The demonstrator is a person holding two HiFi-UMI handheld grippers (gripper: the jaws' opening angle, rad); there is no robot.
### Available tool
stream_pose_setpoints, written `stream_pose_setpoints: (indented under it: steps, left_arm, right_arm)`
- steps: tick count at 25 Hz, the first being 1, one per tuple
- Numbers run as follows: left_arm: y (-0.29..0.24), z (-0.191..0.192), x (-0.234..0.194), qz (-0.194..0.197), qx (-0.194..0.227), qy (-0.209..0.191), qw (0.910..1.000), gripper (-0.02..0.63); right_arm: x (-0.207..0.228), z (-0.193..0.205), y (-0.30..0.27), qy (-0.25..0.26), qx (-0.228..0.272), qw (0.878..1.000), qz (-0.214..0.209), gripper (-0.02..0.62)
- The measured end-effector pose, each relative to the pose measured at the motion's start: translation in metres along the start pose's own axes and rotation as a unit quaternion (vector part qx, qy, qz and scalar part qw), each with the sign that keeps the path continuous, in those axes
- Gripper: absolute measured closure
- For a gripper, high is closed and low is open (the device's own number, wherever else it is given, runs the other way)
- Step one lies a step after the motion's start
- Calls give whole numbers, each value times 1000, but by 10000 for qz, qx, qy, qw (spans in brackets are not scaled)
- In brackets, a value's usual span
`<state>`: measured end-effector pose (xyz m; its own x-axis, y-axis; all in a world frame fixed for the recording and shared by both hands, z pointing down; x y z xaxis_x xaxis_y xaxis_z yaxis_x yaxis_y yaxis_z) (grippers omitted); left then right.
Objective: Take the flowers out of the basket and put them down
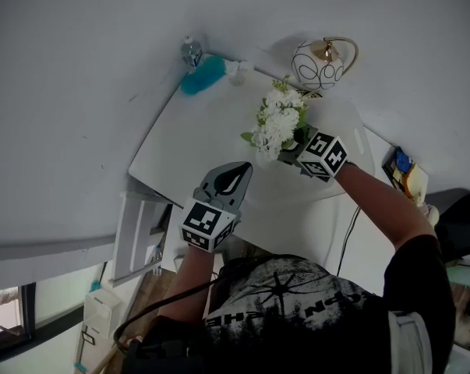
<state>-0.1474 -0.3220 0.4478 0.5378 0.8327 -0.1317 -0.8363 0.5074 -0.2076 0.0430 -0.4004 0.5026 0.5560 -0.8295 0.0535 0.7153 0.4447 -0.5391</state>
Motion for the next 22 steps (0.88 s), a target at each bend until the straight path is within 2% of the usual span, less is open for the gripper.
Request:
stream_pose_setpoints:
  steps: [9,16,22]
  left_arm:
    - [5,-24,19,231,128,-253,9993,595]
    - [-14,-49,42,813,101,-575,9950,595]
    - [-15,-51,45,1189,235,-826,9892,595]
  right_arm:
    - [-14,-40,45,21,255,9993,256,342]
    - [-21,-74,111,40,557,9957,743,344]
    - [-43,-95,142,-15,613,9917,1134,344]
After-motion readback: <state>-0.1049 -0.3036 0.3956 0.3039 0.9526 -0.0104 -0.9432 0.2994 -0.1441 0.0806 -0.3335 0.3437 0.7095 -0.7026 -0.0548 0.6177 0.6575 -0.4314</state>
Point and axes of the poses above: the fingertips, and each gripper's own axes: y backward along the fingers, x to its right, z out of its underside, the point moved 8 cm from there along y, backward along the fingers, and after that the axes turned 1 degree about z, right-handed, at the moved point
